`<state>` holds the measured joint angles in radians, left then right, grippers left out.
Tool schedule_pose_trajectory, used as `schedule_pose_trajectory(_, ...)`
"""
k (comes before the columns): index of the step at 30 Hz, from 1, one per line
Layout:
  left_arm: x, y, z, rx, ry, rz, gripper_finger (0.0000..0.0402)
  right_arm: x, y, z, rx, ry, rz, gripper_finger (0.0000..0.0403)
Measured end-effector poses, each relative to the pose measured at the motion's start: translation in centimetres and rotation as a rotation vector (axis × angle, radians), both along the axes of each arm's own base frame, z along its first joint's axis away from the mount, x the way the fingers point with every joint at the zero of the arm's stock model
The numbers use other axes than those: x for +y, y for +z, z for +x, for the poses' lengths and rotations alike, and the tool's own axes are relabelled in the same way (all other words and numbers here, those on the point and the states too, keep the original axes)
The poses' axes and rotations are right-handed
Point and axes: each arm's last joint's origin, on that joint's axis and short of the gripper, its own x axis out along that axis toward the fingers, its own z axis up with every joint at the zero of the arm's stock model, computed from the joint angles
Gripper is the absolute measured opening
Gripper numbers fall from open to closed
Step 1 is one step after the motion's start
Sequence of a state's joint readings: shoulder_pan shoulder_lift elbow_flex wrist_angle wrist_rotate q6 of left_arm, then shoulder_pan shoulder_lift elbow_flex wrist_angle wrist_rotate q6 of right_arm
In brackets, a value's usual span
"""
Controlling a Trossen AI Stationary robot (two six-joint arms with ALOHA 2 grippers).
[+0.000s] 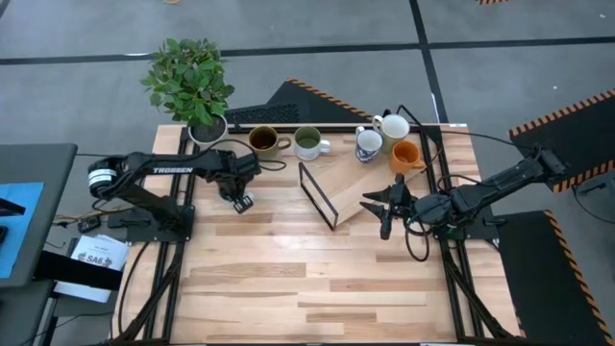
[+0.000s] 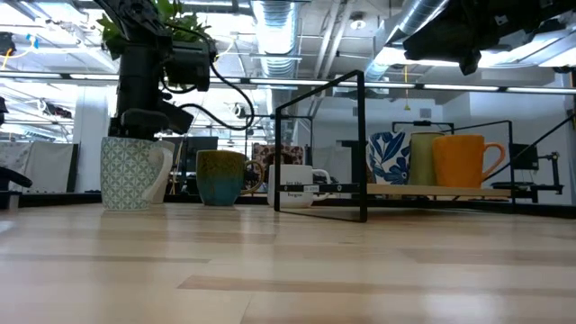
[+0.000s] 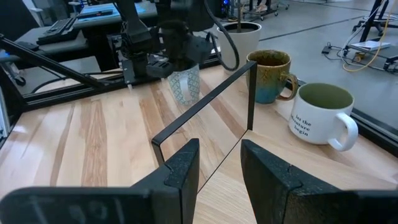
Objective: Place coffee mugs
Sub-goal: Put the green patterned mug on the shelf
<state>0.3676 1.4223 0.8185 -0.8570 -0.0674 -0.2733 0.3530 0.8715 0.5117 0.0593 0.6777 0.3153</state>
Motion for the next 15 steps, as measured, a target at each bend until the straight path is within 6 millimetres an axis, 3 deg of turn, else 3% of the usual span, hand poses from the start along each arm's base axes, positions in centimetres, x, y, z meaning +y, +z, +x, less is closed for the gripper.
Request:
schedule_pose_trajectory(8, -1.8, 0.7, 1.8, -0.053, -0.094, -0.007, 0.0000, 0.0, 0.0, 0.0, 0.000, 0.000, 0.000, 0.0143)
schedule_pose_trajectory(15, -5.0, 1.7, 4.1, -0.214, -0.199, -0.046, 0.0000, 0.0, 0.0, 0.0, 0.000, 0.000, 0.000, 0.0143)
